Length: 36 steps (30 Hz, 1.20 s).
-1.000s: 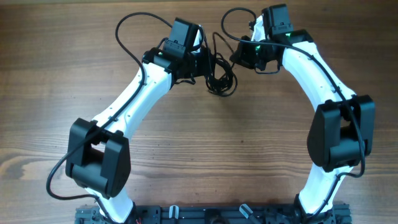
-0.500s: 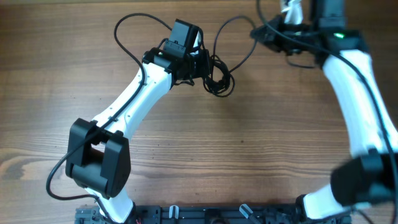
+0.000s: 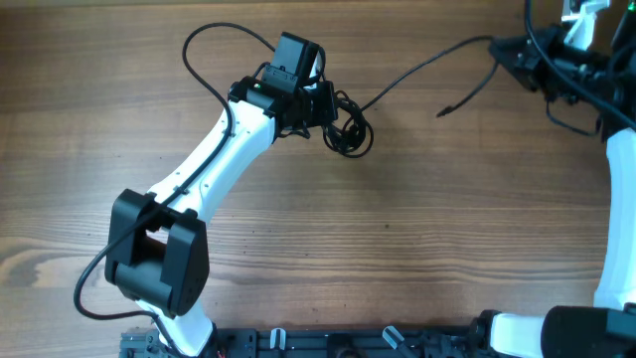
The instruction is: Untangle cables
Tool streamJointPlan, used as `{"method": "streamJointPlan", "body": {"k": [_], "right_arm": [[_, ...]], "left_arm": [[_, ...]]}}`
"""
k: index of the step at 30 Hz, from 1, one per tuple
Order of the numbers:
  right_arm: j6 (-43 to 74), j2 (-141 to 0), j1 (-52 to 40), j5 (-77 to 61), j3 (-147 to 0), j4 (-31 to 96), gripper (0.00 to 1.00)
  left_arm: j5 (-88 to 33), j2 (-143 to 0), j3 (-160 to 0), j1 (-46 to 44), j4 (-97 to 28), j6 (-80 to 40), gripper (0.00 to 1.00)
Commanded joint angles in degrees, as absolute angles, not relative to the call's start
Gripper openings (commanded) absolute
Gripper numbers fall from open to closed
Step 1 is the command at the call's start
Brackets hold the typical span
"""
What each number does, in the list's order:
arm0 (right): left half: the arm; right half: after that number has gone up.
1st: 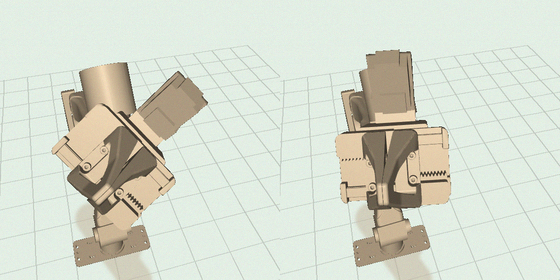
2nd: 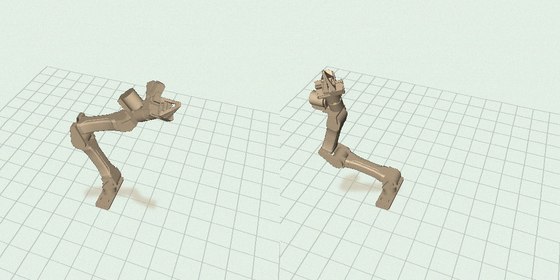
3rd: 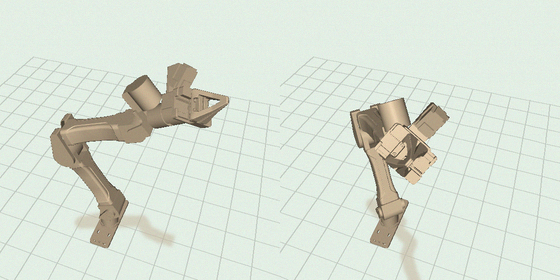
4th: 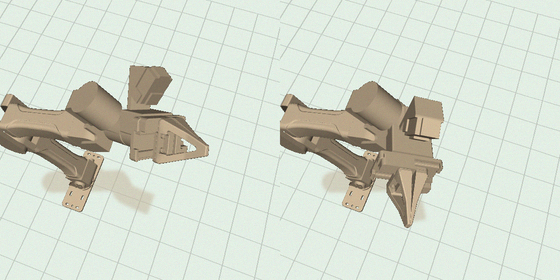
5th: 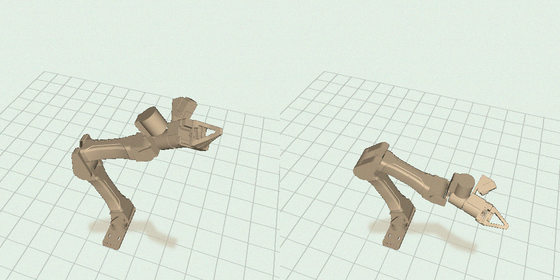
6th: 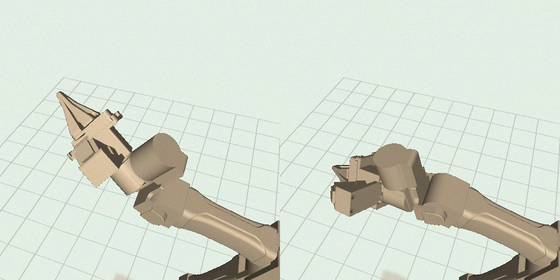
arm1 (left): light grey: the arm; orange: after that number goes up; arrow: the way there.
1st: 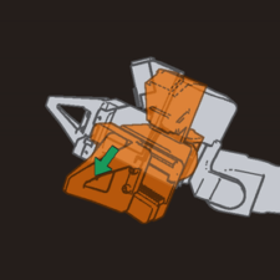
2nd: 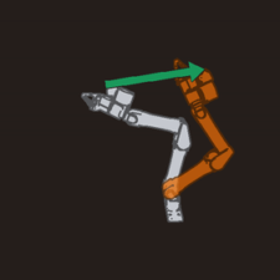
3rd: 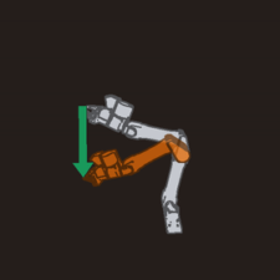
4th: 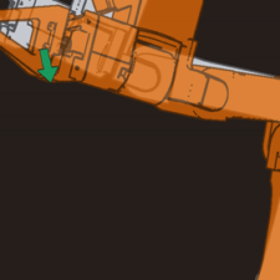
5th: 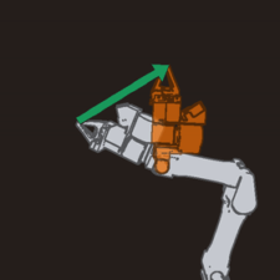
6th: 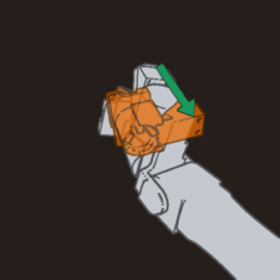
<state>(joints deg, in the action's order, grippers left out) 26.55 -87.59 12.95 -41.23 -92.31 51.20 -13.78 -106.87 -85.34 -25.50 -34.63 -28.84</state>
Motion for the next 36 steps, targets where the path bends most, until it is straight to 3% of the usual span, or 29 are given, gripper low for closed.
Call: {"method": "streamJointPlan", "body": {"k": [1,7,19,25,32,36], "right_arm": [[20.9,-90.4,12.1,-32.1,-93.3,53.7,0.04],[13.8,-92.9,6.6,-35.1,-93.3,53.7,0.04],[13.7,-96.9,-5.3,-27.2,-93.3,57.6,0.04],[15.8,-97.6,-5.6,-20.6,-93.3,59.0,0.04],[16.6,-97.6,-5.3,-23.2,-93.3,56.8,0.05],[16.7,-97.6,-5.0,-20.3,-93.3,55.9,0.33]], "left_arm": [[-19.9,-105.8,-85.4,-25.3,-33.2,-28.8,0.04],[-21.6,-105.8,-85.4,-25.3,-32.4,-30.5,0.04],[-21.1,-105.8,-85.4,-25.3,-32.3,-30.5,0.04],[-21.0,-105.8,-85.4,-25.3,-32.4,-30.5,0.04],[-21.2,-105.8,-85.4,-25.3,-33.5,-30.7,0.04],[-21.2,-105.8,-85.4,-25.3,-33.7,-30.7,0.04]]}}
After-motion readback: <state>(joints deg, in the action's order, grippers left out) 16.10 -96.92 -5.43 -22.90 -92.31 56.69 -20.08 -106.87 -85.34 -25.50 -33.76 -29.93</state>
